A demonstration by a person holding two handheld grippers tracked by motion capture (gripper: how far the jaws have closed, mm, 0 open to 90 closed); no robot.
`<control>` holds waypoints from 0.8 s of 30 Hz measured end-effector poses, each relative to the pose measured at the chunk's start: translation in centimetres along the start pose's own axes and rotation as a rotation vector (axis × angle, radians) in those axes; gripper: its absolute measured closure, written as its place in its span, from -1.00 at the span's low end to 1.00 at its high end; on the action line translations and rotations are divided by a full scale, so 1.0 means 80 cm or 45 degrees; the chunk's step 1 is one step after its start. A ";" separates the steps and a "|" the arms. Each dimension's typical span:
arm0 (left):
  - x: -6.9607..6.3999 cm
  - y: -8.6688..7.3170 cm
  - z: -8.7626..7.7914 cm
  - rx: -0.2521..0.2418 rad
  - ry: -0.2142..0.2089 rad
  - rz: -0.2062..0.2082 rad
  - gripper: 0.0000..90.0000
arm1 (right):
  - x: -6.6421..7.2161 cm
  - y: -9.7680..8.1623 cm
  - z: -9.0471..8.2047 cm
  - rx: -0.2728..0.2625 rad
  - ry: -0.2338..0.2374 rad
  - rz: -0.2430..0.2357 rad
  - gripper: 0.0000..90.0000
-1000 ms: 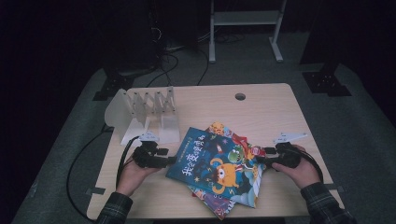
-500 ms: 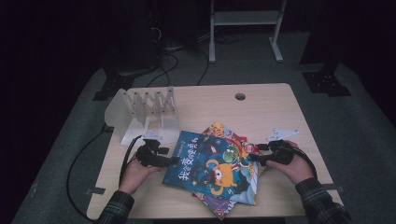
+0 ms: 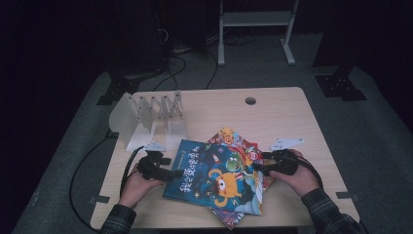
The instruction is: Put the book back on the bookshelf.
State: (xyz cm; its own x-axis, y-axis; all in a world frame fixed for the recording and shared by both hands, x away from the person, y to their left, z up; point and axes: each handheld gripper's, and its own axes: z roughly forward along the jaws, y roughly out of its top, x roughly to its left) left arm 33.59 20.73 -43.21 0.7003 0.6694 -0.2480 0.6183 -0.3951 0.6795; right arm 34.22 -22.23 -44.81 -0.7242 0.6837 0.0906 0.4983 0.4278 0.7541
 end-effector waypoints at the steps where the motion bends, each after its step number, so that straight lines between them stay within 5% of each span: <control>1: 0.001 -0.001 -0.002 0.003 0.009 0.003 -0.65 | 0.002 0.001 0.001 -0.001 0.002 -0.001 -0.17; 16: 0.013 -0.027 -0.020 0.012 0.084 -0.048 -0.83 | 0.040 0.009 0.016 -0.003 0.045 -0.010 -0.24; 24: 0.022 -0.033 -0.019 0.022 0.070 -0.089 -0.86 | 0.054 0.011 0.020 -0.008 0.052 -0.026 -0.25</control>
State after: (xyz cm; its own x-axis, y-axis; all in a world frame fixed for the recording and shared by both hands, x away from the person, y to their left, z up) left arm 32.64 23.91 -44.39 0.6348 0.7292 -0.2555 0.6712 -0.3565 0.6499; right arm 32.30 -17.96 -44.84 -0.7532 0.6499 0.1018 0.4804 0.4378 0.7600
